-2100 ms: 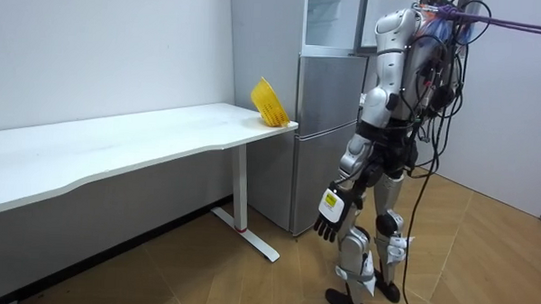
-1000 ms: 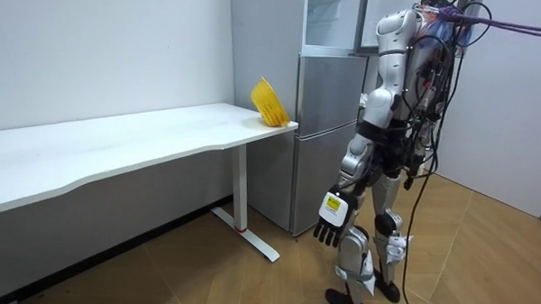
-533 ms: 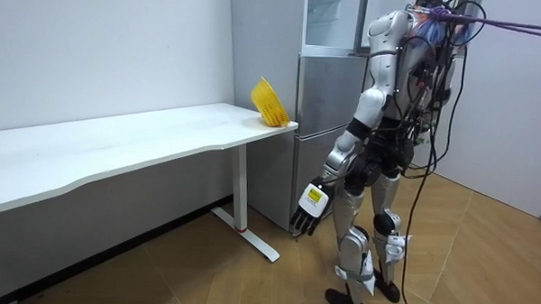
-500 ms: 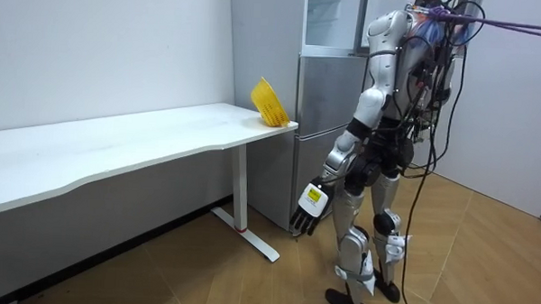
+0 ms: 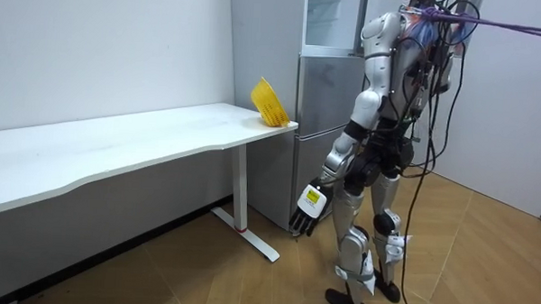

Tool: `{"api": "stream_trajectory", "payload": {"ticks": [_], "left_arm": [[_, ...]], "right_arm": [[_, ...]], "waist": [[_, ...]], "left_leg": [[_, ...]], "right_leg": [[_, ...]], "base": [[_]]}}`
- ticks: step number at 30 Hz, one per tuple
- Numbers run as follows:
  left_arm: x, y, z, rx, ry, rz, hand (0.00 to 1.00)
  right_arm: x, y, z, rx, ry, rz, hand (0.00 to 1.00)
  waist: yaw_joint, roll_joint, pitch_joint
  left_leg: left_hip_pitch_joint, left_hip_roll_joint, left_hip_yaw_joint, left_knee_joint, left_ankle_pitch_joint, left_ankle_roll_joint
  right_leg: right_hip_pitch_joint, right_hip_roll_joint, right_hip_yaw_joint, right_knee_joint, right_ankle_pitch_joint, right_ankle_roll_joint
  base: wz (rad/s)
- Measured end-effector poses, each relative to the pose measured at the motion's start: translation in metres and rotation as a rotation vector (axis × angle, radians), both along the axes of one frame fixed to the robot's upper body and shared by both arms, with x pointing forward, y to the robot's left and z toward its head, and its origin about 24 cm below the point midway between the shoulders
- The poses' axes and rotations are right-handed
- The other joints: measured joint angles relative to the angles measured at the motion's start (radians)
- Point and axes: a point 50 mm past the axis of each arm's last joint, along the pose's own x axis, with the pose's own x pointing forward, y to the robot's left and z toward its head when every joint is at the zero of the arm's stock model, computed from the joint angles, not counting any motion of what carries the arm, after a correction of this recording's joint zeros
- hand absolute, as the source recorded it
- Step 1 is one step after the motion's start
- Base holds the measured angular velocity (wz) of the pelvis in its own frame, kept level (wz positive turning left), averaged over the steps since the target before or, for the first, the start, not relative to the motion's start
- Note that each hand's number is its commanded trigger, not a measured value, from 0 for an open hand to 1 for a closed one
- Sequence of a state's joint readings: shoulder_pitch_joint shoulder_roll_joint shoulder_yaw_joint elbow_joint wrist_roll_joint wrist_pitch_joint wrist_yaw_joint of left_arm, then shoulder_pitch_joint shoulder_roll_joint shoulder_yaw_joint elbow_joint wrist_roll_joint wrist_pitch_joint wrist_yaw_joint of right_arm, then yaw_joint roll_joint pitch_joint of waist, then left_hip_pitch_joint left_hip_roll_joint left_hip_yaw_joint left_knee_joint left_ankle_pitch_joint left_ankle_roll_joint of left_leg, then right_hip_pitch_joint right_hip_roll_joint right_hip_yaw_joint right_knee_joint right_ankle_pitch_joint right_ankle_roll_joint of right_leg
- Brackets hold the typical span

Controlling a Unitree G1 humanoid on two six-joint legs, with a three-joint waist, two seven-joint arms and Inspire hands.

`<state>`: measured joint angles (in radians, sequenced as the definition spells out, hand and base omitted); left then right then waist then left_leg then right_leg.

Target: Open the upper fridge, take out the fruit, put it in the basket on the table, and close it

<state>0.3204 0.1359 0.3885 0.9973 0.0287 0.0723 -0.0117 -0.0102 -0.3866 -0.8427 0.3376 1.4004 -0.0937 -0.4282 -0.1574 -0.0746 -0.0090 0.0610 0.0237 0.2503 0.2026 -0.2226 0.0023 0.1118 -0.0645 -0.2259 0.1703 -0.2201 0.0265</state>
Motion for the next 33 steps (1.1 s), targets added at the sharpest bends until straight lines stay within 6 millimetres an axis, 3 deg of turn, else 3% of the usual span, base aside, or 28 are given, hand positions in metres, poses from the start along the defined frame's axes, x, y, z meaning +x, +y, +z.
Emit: {"api": "stream_trajectory", "payload": {"ticks": [7,12,22,24,29,33], "left_arm": [[-0.001,-0.004,-0.001,-0.018,-0.014,-0.009,0.00],[-0.008,-0.009,-0.004,-0.047,0.014,-0.023,0.00],[-0.023,-0.018,-0.007,-0.106,0.072,-0.039,0.00],[-0.023,-0.018,-0.008,-0.108,0.078,-0.055,0.00],[-0.023,-0.012,-0.006,-0.096,0.098,-0.108,0.00],[-0.018,-0.009,-0.006,-0.101,0.097,-0.136,0.00]], "right_arm": [[0.015,0.010,0.053,-0.205,-0.145,0.061,0.00],[0.038,0.038,0.087,-0.432,-0.264,0.253,0.00],[0.060,0.076,0.108,-0.638,-0.370,0.491,0.00],[0.064,0.089,0.116,-0.713,-0.433,0.569,0.00],[0.074,0.111,0.117,-0.876,-0.406,0.701,0.00],[0.079,0.122,0.113,-0.972,-0.358,0.790,0.00]], "waist": [[0.005,0.026,0.0027],[0.013,0.035,0.0009],[0.032,0.037,-0.0003],[0.042,0.028,-0.0010],[0.058,0.001,-0.0018],[0.081,-0.005,0.0006]], "left_leg": [[0.002,0.001,0.002,0.000,0.000,-0.001],[-0.005,0.001,0.002,0.001,0.000,0.000],[-0.014,0.005,0.008,0.001,0.004,0.001],[-0.012,0.004,0.001,0.004,0.006,0.001],[-0.012,0.005,-0.009,0.007,0.007,0.000],[-0.014,0.008,-0.009,0.012,0.007,0.000]], "right_leg": [[-0.007,-0.001,0.004,0.016,0.000,0.000],[-0.005,-0.002,0.003,0.020,0.000,0.000],[-0.030,-0.003,0.004,0.033,0.001,-0.003],[-0.025,-0.002,0.003,0.030,0.001,-0.003],[-0.021,0.000,0.001,0.028,0.003,-0.006],[-0.018,0.002,0.002,0.028,0.008,-0.008]], "base": [[-0.02],[0.00],[-0.03],[0.00],[0.01],[-0.04]]}}
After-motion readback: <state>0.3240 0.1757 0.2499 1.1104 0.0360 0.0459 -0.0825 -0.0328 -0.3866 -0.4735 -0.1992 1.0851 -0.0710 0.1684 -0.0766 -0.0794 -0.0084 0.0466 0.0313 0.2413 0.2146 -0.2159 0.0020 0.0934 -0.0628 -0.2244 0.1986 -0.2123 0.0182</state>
